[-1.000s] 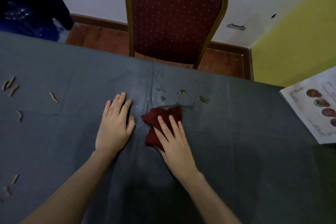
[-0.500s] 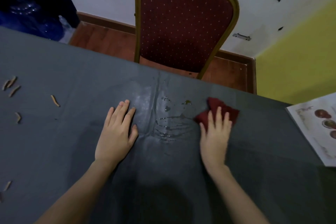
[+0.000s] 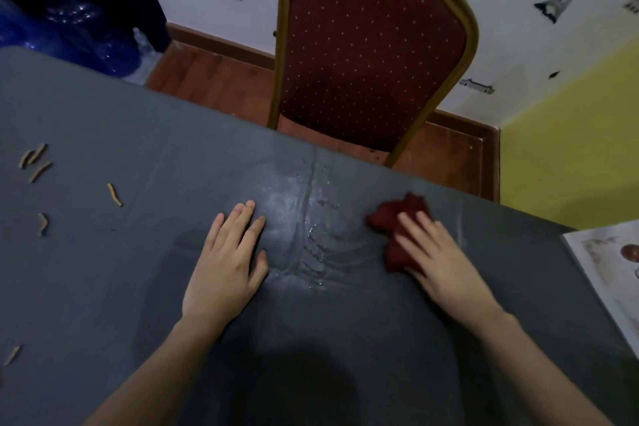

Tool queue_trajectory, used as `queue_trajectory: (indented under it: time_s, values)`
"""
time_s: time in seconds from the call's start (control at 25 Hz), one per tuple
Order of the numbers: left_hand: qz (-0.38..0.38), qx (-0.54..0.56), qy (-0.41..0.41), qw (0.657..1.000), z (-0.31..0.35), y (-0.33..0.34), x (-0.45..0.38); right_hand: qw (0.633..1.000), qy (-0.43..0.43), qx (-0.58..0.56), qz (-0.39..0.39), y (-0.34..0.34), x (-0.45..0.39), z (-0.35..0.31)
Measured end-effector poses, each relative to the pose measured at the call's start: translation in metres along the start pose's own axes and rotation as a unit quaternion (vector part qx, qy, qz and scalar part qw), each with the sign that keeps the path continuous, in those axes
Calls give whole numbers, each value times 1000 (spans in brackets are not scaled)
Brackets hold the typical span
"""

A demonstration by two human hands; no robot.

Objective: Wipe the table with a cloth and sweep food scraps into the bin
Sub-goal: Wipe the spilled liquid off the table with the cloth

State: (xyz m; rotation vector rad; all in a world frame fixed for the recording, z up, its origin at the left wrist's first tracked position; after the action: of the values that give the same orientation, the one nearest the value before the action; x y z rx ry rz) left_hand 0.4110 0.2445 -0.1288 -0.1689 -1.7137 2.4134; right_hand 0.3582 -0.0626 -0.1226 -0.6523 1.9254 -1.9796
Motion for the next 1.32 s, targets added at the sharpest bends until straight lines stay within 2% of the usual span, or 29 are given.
queue_trajectory:
  time_s: [0.12, 0.2, 0.24, 0.36, 0.52, 0.6, 0.68, 0.76, 0.88, 0.96, 1.0, 1.04, 1.12, 1.16, 1.2, 1.24, 1.28, 1.32]
  values:
    - [4, 4, 4, 1000, 1, 0, 0, 975, 208, -37, 69, -3, -19, 14]
    - [6, 6, 6, 1000, 2, -1, 0, 963, 243, -51, 100, -8, -61, -25]
    - [7, 8, 7, 1000, 2, -2, 0, 970, 212, -62, 102, -10, -84, -53]
    - [3, -1, 15, 1000, 2, -1, -1, 995, 29, -64, 68, -7, -113, -123]
    - [13, 6, 18, 1000, 0, -1, 0, 992, -127, 7, -2, -5, -67, -99]
    - [22, 12, 13, 1000, -2, -2, -1, 987, -147, 55, -18, -3, -42, -64]
    - [23, 14, 13, 1000, -1, -3, 0, 996, -71, 55, -16, -7, -38, -27]
    - [20, 19, 15, 1000, -1, -3, 0, 998, 53, 0, 16, -8, -57, -12]
    - [20, 54, -15, 998, -6, -6, -1, 953, 257, -112, 114, -11, -111, -27]
    - [28, 83, -58, 994, -13, -9, -3, 928, 313, -147, 139, -14, -146, -42]
    - [30, 90, -73, 993, -15, -9, -4, 939, 283, -143, 134, -16, -160, -52]
    - [31, 95, -81, 992, -17, -8, -4, 961, 216, -129, 115, -16, -168, -64]
    - [29, 109, -88, 990, -18, -7, -6, 994, 19, -82, 65, -15, -158, -83]
    - [29, 113, -91, 989, -18, -7, -6, 995, -76, -55, 39, -13, -142, -83]
    - [31, 114, -92, 989, -18, -8, -6, 990, -135, -32, 22, -10, -119, -73]
    - [34, 113, -90, 989, -19, -8, -6, 990, -141, -23, 20, -7, -94, -56]
    - [37, 111, -87, 989, -19, -8, -5, 995, -90, -35, 31, -5, -71, -34]
    - [38, 110, -84, 990, -19, -7, -5, 996, 4, -66, 52, -4, -50, -12]
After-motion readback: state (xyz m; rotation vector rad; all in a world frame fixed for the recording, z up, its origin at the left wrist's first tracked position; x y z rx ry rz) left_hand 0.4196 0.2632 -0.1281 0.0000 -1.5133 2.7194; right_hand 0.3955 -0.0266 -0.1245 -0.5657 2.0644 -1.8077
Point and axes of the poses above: each hand's wrist, its own x-axis away from the middle knuckle, its own y-axis out of the palm, z = x × y, the point moved 7 cm from there along -x, towards the middle knuckle, and after that the axes turned 11 degrees about -y, right-handed, at the moved point
